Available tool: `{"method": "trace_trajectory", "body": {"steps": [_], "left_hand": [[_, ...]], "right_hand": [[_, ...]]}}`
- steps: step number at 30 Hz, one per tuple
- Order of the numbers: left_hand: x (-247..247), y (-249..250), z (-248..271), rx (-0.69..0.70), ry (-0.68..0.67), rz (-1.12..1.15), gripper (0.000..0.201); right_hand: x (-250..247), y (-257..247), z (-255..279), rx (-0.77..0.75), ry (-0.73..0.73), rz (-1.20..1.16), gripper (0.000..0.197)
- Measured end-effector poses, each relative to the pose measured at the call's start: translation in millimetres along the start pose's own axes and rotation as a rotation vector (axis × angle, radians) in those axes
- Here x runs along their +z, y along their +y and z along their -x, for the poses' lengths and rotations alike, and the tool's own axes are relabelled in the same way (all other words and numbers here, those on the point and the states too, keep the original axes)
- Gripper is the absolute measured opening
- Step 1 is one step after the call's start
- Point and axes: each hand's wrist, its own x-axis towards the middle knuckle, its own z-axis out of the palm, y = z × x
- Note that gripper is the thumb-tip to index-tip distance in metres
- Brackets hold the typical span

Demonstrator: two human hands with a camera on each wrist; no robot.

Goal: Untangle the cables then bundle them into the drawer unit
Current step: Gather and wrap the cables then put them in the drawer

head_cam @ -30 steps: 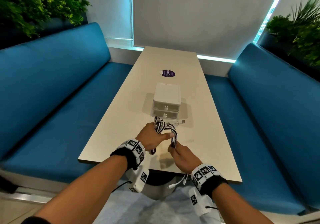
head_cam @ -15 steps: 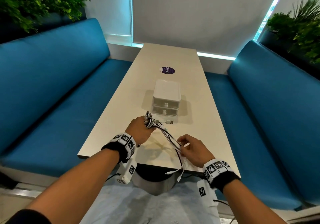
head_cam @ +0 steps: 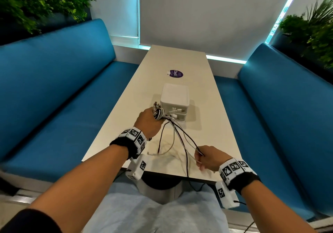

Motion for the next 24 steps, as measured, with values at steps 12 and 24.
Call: {"method": "trace_trajectory", "body": {"steps": [12,24], "left_hand": [[7,10,19,0.177,-0.214,-0.509,0.013],[15,19,25,0.012,-0.12,0.041,0.008]], "right_hand": [[-2,-37,-10,-0.317,0.539,-0.156,0.108],[28,-70,-29,-0.373,0.428,-0.491,0.017]]}}
